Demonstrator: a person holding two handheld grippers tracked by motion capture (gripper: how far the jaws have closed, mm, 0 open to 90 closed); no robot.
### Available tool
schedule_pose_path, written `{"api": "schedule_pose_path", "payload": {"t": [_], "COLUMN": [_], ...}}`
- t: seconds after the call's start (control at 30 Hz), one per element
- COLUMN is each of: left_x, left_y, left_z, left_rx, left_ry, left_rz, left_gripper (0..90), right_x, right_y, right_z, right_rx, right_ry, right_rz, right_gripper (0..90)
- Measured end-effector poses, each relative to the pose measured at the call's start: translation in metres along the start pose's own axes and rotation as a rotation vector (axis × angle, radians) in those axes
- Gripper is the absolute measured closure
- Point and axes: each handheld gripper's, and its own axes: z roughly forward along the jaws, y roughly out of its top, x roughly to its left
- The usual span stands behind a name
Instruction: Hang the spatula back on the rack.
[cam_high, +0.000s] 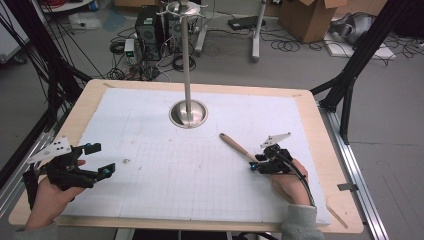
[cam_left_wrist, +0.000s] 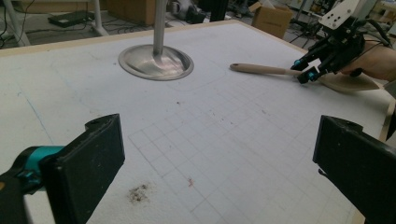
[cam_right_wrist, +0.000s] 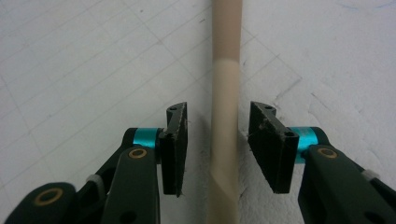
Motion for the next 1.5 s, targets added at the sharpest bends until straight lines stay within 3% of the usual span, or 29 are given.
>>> {"api": "schedule_pose_path", "payload": {"t": [0.63,1.13,1.5], "left_x": [0.001,0.002,0.002], "left_y": [-0.001,-0.001,-0.001], "left_z": [-0.001,-0.001,0.000], "left_rx": [-0.002,-0.005,-0.002], "left_ry": [0.001,0.001,-0.001], "left_rz": [-0.005,-0.009,-0.010], "left_gripper": [2.6,2.6,2.6], "right_x": [0.002,0.002,-0.001], "right_y": [0.001,0.002,0.000], "right_z": [-0.001,-0.002,-0.012], "right_rx": [0.014,0.019,-0.039], "right_ry": [-0.028,-0.015,-0.007], "right_rz": [-0.008,0.014,0.054], "right_gripper": [75.4,77.7,77.9]}}
